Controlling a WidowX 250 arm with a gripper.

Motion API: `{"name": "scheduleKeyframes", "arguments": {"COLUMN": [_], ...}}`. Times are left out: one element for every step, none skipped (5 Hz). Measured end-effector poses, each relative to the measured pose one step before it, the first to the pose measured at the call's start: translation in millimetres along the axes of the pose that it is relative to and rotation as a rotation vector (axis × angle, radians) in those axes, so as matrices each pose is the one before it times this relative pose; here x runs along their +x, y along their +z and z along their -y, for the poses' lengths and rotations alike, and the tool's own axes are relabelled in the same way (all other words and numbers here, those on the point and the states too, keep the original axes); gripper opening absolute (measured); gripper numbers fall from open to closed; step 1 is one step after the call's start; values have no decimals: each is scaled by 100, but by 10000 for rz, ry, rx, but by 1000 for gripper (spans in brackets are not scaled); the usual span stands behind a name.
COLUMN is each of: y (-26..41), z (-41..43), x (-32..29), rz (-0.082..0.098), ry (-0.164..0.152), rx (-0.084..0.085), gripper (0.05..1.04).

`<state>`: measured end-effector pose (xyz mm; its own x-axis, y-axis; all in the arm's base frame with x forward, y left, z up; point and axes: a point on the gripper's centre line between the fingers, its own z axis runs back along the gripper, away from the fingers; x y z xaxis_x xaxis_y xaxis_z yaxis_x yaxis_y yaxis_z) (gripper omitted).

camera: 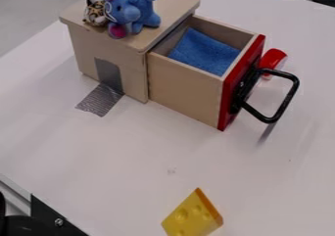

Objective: Closed the drawer.

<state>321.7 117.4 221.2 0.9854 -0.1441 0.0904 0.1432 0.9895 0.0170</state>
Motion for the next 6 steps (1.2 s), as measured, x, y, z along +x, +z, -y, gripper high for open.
{"name": "scheduleKeyframes", "arguments": {"y": [-1205,-707,-1225,-1207,-2337,-1747], "z": [148,3050,3947,4054,4313,3842], "x": [37,1651,2822,3519,3132,2269], "rz": [-328,-100,-27,-26,-530,-292], "ry": [-19,-821,-1203,-954,-492,174], "rx": [-203,-105,-72,206,457,114], "gripper": [999,999,999,999,999,999]}}
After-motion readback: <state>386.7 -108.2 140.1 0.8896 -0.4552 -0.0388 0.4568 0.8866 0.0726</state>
